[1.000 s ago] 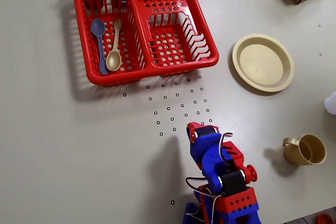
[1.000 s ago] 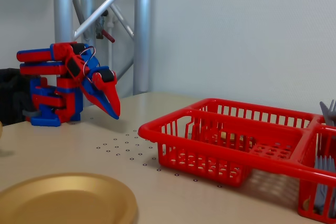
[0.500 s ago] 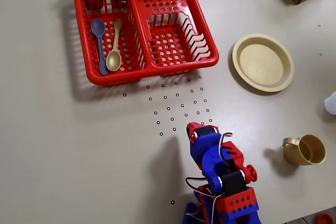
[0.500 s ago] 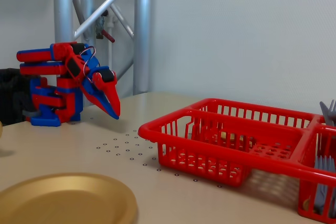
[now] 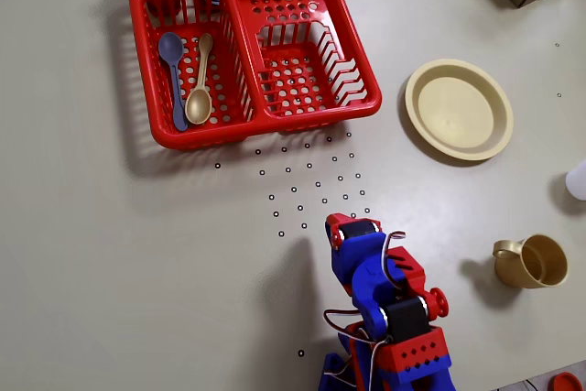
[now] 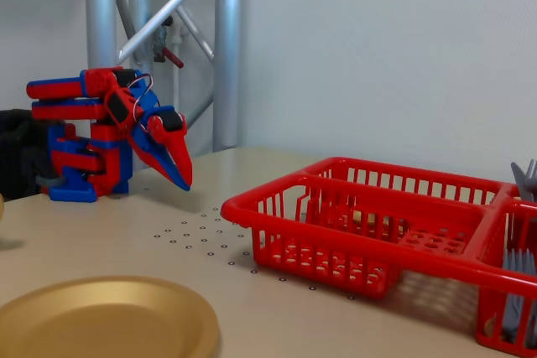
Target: Grasp the plate, place it on the cross drawn on the table.
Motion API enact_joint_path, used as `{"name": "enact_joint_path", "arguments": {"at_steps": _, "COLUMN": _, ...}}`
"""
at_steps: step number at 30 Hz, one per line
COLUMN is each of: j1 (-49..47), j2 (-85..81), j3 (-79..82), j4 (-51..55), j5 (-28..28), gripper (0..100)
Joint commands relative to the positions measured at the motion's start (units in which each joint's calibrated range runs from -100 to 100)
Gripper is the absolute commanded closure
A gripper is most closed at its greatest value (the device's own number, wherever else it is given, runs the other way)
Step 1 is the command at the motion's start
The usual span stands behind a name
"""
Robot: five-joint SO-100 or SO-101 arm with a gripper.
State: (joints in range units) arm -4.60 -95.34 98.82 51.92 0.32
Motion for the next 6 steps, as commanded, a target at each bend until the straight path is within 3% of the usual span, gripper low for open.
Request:
{"name": "enact_joint_path", "arguments": {"at_steps": 1, "j1": 1.15, "j2": -0.51, "j3": 0.99, "j4": 0.03, "j5": 0.34, "gripper": 100}}
{"name": "enact_joint_path", "arguments": {"at_steps": 6, "j1": 1.15, "j2": -0.51, "j3": 0.99, "j4": 0.03, "j5": 0.34, "gripper": 100}}
